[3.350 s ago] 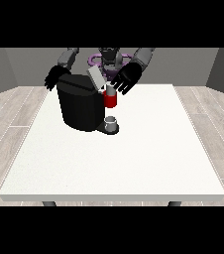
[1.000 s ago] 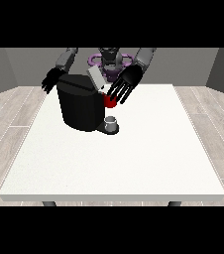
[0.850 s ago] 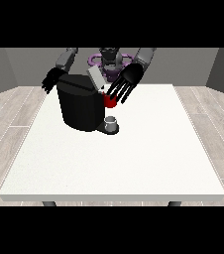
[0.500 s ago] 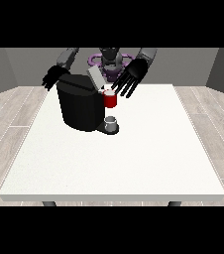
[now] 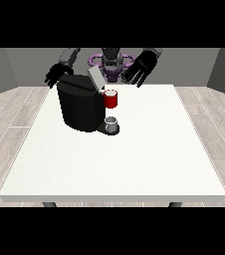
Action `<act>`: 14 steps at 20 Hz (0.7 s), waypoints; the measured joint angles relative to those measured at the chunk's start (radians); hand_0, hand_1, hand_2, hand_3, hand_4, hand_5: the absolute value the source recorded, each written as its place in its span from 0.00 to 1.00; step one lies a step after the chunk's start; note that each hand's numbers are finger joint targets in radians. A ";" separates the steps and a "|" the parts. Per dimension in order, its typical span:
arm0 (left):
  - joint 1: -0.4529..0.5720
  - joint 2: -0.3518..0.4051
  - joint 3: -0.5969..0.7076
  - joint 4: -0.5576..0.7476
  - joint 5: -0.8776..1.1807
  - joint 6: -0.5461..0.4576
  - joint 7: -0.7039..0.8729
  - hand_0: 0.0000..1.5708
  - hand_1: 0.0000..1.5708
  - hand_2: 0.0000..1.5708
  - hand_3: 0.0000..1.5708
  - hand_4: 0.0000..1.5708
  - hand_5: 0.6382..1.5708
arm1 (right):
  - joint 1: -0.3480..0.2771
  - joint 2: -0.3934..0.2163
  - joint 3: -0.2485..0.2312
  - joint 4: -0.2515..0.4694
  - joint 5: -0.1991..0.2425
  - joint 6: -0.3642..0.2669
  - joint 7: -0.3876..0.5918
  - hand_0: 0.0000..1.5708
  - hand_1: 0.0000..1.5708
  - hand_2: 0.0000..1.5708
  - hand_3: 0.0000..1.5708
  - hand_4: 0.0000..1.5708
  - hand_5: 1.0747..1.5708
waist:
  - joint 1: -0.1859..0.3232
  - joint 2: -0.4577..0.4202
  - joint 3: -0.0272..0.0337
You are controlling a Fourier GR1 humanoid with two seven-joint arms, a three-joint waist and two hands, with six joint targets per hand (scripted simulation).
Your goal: Insert the coffee pod into the coffee machine and close the lid
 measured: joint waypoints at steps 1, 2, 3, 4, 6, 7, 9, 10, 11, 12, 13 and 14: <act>0.016 -0.019 0.022 -0.001 0.027 0.004 0.003 0.00 0.00 0.00 0.00 0.00 1.00 | 0.014 -0.001 -0.003 0.001 -0.006 0.004 0.004 0.00 0.00 0.00 0.00 0.24 1.00 | 0.010 -0.025 0.0000; 0.029 -0.032 0.045 -0.001 0.052 0.008 0.007 0.00 0.00 0.00 0.00 0.05 1.00 | 0.025 -0.005 -0.009 0.000 -0.011 0.007 0.008 0.00 0.00 0.00 0.00 0.25 1.00 | 0.017 -0.045 -0.0001; 0.041 -0.045 0.074 0.001 0.086 0.004 0.003 0.00 0.00 0.00 0.00 0.16 1.00 | 0.036 -0.006 -0.010 -0.005 -0.014 0.009 0.011 0.00 0.00 0.00 0.00 0.28 1.00 | 0.023 -0.067 -0.0004; 0.066 -0.064 0.099 0.001 0.116 0.013 -0.008 0.00 0.00 0.00 0.00 0.17 1.00 | 0.051 -0.009 -0.011 -0.010 -0.018 0.016 0.008 0.00 0.00 0.00 0.00 0.31 1.00 | 0.032 -0.084 -0.0006; 0.109 -0.105 0.152 0.004 0.185 0.009 -0.028 0.00 0.00 0.00 0.00 0.00 1.00 | 0.070 -0.018 -0.012 -0.017 -0.017 0.019 0.017 0.00 0.00 0.00 0.00 0.28 1.00 | 0.057 -0.126 -0.0012; 0.134 -0.123 0.170 0.006 0.213 0.001 -0.037 0.00 0.00 0.00 0.00 0.00 1.00 | 0.079 -0.025 -0.011 -0.021 -0.013 0.022 0.022 0.00 0.00 0.00 0.00 0.23 1.00 | 0.073 -0.151 -0.0013; 0.198 -0.162 0.191 0.006 0.251 -0.003 -0.059 0.00 0.00 0.00 0.00 0.00 1.00 | 0.108 -0.047 -0.006 -0.030 -0.007 0.040 0.029 0.00 0.00 0.00 0.00 0.25 1.00 | 0.101 -0.205 -0.0013; 0.221 -0.187 0.197 0.002 0.266 -0.001 -0.063 0.00 0.00 0.00 0.00 0.00 1.00 | 0.114 -0.059 -0.011 -0.029 -0.009 0.051 0.028 0.00 0.00 0.00 0.00 0.22 1.00 | 0.119 -0.227 -0.0010; 0.249 -0.197 0.208 -0.001 0.284 -0.003 -0.079 0.00 0.00 0.00 0.00 0.00 1.00 | 0.117 -0.064 -0.006 -0.039 -0.010 0.059 0.037 0.00 0.00 0.00 0.00 0.24 1.00 | 0.131 -0.242 -0.0009; 0.281 -0.213 0.212 -0.005 0.294 -0.002 -0.095 0.00 0.00 0.00 0.00 0.12 1.00 | 0.117 -0.081 -0.015 -0.046 -0.024 0.079 0.045 0.00 0.00 0.00 0.00 0.18 1.00 | 0.146 -0.263 -0.0007; 0.301 -0.222 0.221 -0.006 0.309 -0.005 -0.098 0.00 0.00 0.00 0.00 0.09 1.00 | 0.112 -0.088 -0.010 -0.058 -0.027 0.091 0.058 0.00 0.00 0.00 0.00 0.16 1.00 | 0.157 -0.279 -0.0007; 0.321 -0.234 0.232 -0.006 0.327 -0.007 -0.098 0.00 0.00 0.00 0.00 0.14 1.00 | 0.113 -0.091 -0.005 -0.069 -0.030 0.101 0.068 0.00 0.00 0.00 0.00 0.08 1.00 | 0.164 -0.295 -0.0008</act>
